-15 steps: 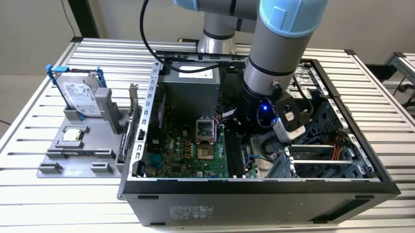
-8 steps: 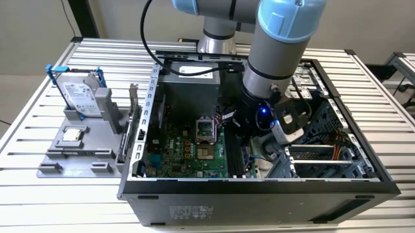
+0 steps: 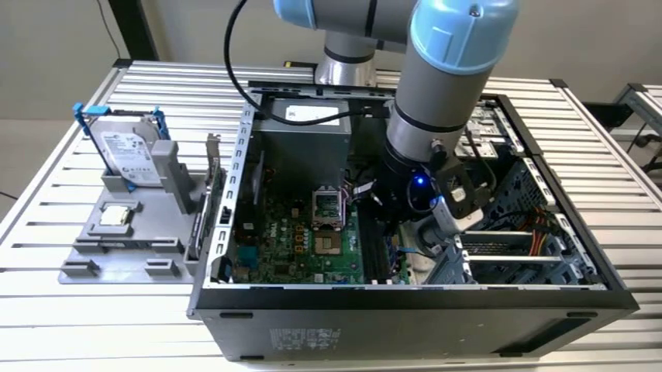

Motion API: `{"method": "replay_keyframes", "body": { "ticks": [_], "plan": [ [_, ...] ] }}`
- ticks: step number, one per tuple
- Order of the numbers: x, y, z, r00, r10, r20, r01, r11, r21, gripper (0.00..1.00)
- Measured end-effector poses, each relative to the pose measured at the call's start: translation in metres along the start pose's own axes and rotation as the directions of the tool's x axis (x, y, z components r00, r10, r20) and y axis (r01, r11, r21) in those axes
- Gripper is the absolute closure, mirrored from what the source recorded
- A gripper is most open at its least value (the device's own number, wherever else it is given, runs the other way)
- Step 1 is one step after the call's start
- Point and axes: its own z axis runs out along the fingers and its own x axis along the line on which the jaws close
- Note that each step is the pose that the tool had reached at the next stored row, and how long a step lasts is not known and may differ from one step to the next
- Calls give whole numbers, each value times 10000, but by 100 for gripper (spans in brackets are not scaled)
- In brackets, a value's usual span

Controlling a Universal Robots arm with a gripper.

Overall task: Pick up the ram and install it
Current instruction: 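Insert the ram into the slot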

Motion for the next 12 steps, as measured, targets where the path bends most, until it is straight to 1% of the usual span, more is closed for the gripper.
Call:
{"method": "replay_keyframes", "body": {
  "ticks": [3,7,12],
  "plan": [
    [0,-6,17,10000,-1,-1,1,10000,2,100],
    [5,-24,21,10000,-1,0,1,10000,1,100],
    [10,-25,34,10000,-1,0,1,10000,1,100]
  ]
}}
